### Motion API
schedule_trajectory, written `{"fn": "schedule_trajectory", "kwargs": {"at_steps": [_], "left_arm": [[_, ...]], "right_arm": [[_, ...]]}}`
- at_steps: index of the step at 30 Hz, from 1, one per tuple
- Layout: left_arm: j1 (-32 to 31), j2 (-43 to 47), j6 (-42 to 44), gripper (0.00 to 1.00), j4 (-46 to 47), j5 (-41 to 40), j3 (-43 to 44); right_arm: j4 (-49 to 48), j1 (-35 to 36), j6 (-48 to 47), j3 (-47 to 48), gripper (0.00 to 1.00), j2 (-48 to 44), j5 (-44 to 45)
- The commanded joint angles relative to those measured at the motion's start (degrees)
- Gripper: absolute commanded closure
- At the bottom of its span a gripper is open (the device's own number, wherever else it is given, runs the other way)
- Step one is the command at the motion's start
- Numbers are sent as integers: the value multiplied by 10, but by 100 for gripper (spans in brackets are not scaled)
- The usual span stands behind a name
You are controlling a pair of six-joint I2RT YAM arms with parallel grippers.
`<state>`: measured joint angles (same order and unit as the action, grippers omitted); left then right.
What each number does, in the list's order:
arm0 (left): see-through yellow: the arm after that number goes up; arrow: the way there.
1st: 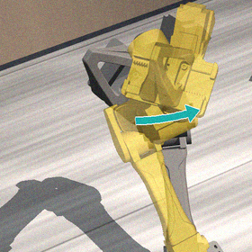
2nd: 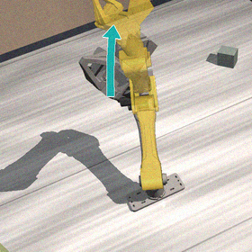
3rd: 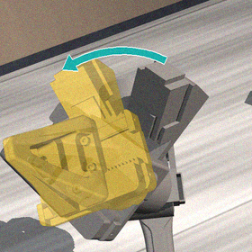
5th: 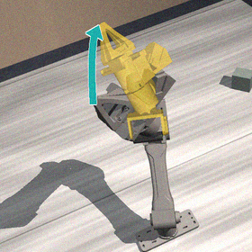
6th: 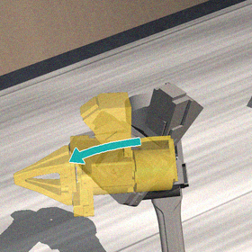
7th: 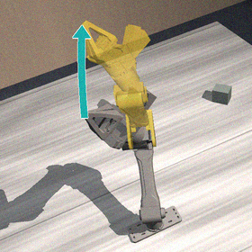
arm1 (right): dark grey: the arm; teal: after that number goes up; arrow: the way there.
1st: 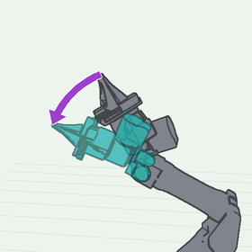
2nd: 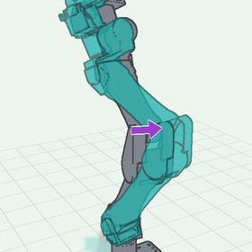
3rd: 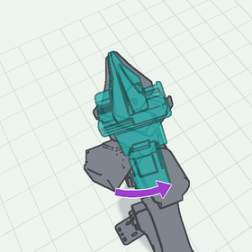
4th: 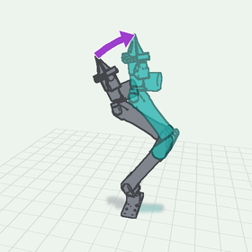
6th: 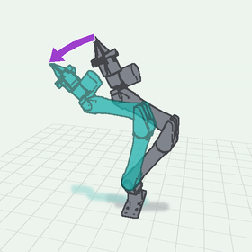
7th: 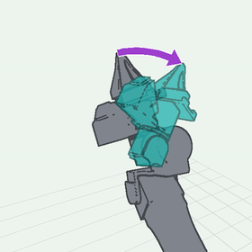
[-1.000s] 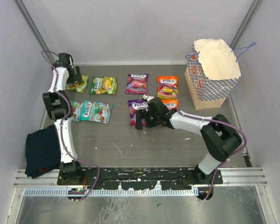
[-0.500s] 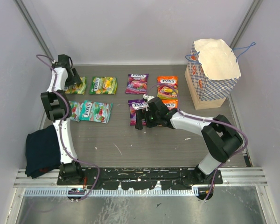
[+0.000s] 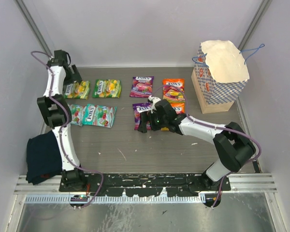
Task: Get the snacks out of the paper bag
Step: Adjust the snack at the center of the board, then reset both arms
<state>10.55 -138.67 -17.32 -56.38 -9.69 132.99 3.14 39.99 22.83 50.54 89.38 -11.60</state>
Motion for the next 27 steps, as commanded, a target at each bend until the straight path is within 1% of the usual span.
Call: {"fn": "schedule_trajectory", "kwargs": {"at_steps": [1, 4, 6, 8, 10, 12, 16, 20, 22, 24, 26, 27], "left_arm": [[-6, 138, 23, 2, 19, 33, 0], [-18, 195, 31, 2, 41, 84, -49], [-36, 234, 38, 2, 55, 114, -104], [-55, 282, 47, 2, 86, 126, -166], [-72, 341, 47, 2, 143, 134, -245], [-85, 420, 44, 2, 207, 161, -335], [-109, 569, 33, 2, 369, 211, -545], [-116, 679, 30, 2, 468, 242, -697], [-117, 716, 23, 2, 510, 250, -755], [-117, 741, 14, 2, 546, 257, -801], [-117, 753, 13, 2, 563, 255, -826], [-117, 754, 17, 2, 559, 251, -822]], "right_arm": [[-39, 1, 0, -2, 0, -39, -5], [-40, 1, 0, -3, 0, -52, 7], [-41, 1, 5, -3, 0, -61, 24], [-44, 1, 7, -3, 0, -72, 37], [-48, 1, 10, -1, 0, -85, 56], [-54, 1, 10, -2, 0, -107, 76], [-70, 1, -2, -14, 0, -147, 145], [-66, 2, -16, -13, 0, -171, 222], [-73, 1, -18, -17, 0, -175, 276], [-79, 1, -18, -21, 0, -174, 305], [-91, 1, -18, -32, 0, -172, 325], [-97, 1, -19, -38, 0, -172, 336]]}}
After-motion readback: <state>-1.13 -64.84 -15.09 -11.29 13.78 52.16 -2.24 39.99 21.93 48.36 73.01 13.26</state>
